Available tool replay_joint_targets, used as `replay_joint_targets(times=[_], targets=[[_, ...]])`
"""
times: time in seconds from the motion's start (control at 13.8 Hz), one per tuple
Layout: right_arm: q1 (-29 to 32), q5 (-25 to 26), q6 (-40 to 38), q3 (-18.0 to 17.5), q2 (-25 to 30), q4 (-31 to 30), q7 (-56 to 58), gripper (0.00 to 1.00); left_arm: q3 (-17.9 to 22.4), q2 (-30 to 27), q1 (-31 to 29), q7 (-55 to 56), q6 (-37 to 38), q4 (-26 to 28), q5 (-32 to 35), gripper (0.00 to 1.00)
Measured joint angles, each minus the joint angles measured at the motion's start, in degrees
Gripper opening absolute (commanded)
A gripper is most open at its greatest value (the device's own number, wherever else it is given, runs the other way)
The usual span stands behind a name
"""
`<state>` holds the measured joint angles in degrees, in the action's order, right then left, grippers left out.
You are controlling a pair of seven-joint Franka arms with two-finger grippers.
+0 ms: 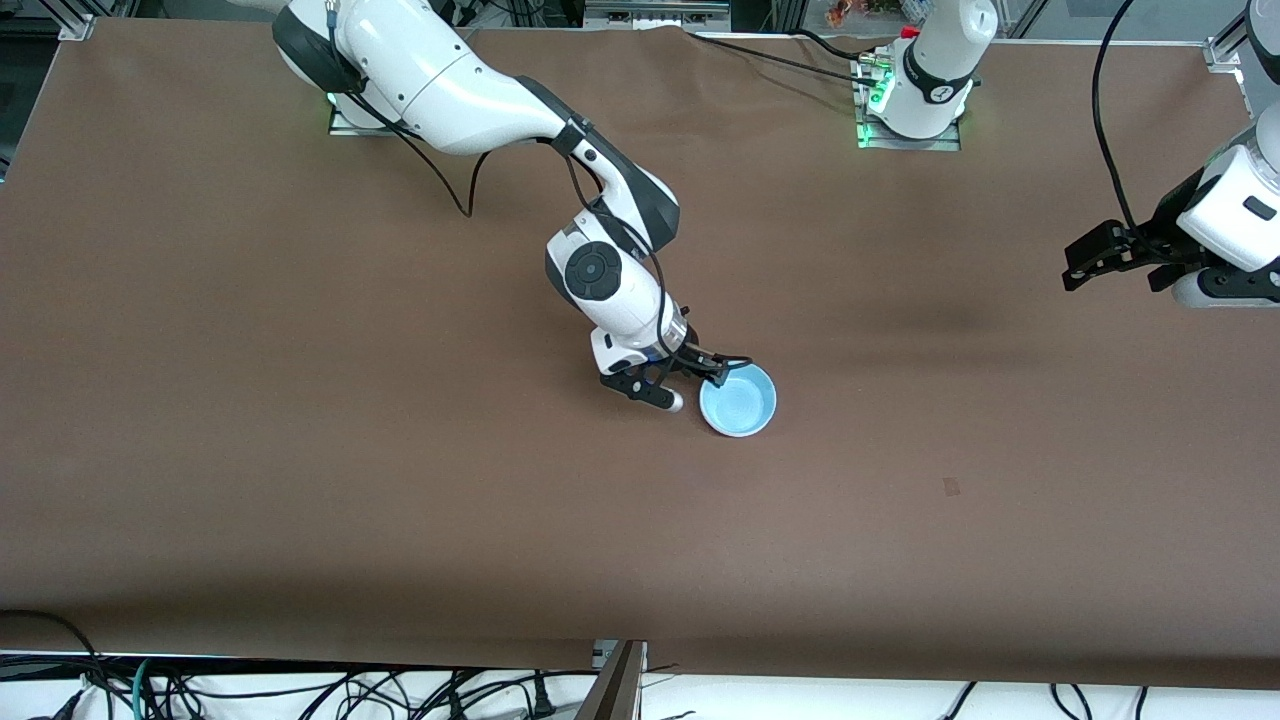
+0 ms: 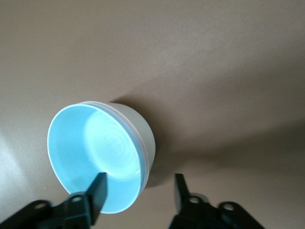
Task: Stack pink and blue bowls on white bowl
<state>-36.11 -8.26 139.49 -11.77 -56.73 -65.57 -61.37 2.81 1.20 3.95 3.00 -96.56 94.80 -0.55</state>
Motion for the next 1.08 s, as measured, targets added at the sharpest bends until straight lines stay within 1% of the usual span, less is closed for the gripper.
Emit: replay_joint_targets(times=[0.22,0.36,0.51,0.79,0.94,1.08], targets=[[2.2,0.0,-15.0,0.3,0.9,8.4,1.4,1.0,0.0,0.0,0.0,0.0,0.0,0.0,0.0,1.0],[5.0,0.2,-22.6,0.4,3.2,11.3,6.2,1.0,0.0,0.0,0.0,0.0,0.0,0.0,0.0,1.0],[7.9,0.3,-31.2,0.9,6.4,12.0,13.9,1.0,0.0,0.0,0.0,0.0,0.0,0.0,0.0,1.0],[11.9,0.5,-48.6,7.0,11.7,12.1,34.6,1.0,0.0,0.0,0.0,0.0,0.0,0.0,0.0,1.0],[14.9,1.9,-54.1,8.7,13.4,12.1,43.4,1.0,0.0,0.0,0.0,0.0,0.0,0.0,0.0,1.0],[18.2,5.0,-58.4,8.9,15.3,12.0,50.0,1.0,0.0,0.0,0.0,0.0,0.0,0.0,0.0,1.0]])
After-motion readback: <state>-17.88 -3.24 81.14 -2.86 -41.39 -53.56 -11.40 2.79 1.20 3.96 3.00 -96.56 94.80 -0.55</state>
